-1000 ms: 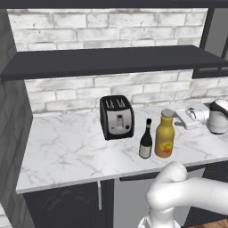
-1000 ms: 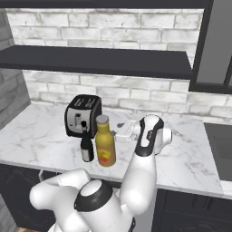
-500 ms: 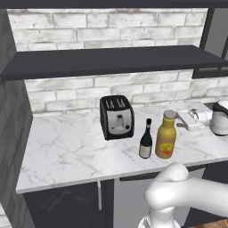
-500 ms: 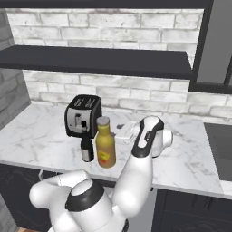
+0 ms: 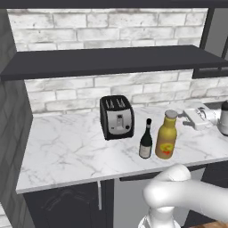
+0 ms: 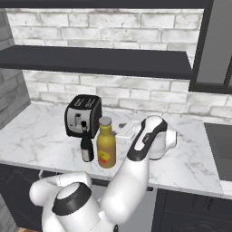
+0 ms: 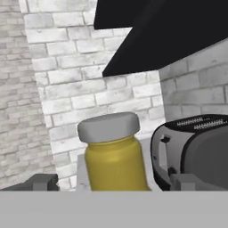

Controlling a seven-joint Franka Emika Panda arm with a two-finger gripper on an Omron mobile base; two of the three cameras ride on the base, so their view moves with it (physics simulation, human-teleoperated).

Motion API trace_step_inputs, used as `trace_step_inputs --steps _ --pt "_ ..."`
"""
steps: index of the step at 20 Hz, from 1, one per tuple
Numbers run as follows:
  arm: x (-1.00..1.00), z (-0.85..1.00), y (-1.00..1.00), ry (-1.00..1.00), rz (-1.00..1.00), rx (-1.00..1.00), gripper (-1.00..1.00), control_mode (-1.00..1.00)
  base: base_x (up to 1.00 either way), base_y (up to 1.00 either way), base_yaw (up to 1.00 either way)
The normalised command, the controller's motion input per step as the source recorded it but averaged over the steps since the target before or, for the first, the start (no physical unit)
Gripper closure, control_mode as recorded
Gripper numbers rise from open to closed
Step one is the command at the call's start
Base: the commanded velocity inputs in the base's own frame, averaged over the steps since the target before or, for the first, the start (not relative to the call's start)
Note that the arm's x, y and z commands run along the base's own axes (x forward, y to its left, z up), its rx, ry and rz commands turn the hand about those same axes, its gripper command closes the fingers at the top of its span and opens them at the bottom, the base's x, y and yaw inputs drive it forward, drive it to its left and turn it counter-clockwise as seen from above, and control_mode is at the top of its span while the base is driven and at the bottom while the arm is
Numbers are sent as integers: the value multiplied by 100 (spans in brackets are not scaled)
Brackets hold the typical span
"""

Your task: There is a wine glass and glass cup on the dining counter. Place the wine bottle next to the wine glass and the juice bottle next to the glass cup.

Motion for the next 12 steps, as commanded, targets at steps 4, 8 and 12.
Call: trace_step_inputs --steps 4,8,12 --pt "-21 0 17 0 -7 0 -100 -100 0 0 0" --pt "-16 2 17 0 -9 0 -100 -100 0 0 0" --pt "-26 4 18 0 -7 0 -100 -100 0 0 0"
